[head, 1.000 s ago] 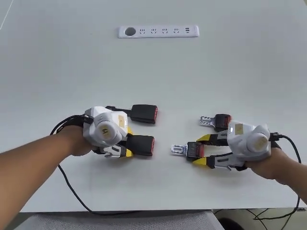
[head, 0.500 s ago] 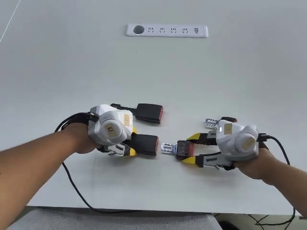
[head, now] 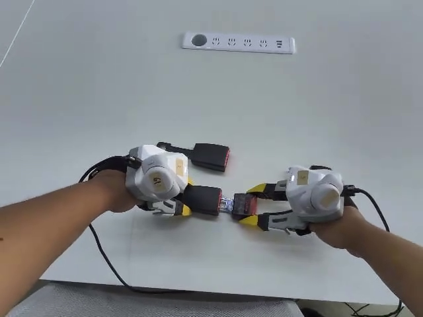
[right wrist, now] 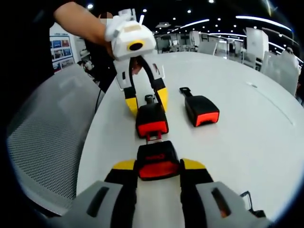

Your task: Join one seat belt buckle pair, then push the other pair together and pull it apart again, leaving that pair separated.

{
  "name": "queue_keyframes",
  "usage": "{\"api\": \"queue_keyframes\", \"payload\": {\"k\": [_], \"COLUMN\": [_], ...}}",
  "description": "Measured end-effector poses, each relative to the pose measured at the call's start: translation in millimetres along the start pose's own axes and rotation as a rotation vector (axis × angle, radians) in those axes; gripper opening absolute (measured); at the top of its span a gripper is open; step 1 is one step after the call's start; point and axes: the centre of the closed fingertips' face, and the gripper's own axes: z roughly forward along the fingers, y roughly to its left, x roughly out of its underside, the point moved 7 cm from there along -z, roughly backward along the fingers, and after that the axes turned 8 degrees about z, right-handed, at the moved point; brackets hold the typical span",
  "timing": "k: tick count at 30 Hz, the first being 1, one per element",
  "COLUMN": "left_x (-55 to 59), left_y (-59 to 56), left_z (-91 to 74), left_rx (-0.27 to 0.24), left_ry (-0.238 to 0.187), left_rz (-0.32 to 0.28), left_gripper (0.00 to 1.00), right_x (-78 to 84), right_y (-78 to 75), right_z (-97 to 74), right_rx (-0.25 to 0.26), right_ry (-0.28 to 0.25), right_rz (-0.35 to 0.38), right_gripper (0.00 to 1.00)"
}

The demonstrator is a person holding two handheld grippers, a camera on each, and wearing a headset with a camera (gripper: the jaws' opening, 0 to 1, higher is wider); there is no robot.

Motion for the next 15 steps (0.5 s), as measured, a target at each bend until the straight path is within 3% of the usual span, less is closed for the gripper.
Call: {"api": "queue_keyframes", "payload": {"k": [15], "left_x": [-1.3], "left_y": [1.4], "left_z": [-0.3], "left_rx": [0.013], "left_ry": [0.019], "left_rz": [0.036], "left_gripper": [0.32], "right_x": [-10.1], "right_y": [3.7], "right_z": [12.4], "right_rx": [0.012], "right_ry": [0.001], "right_rz": [0.009], "right_gripper": [0.34]}}
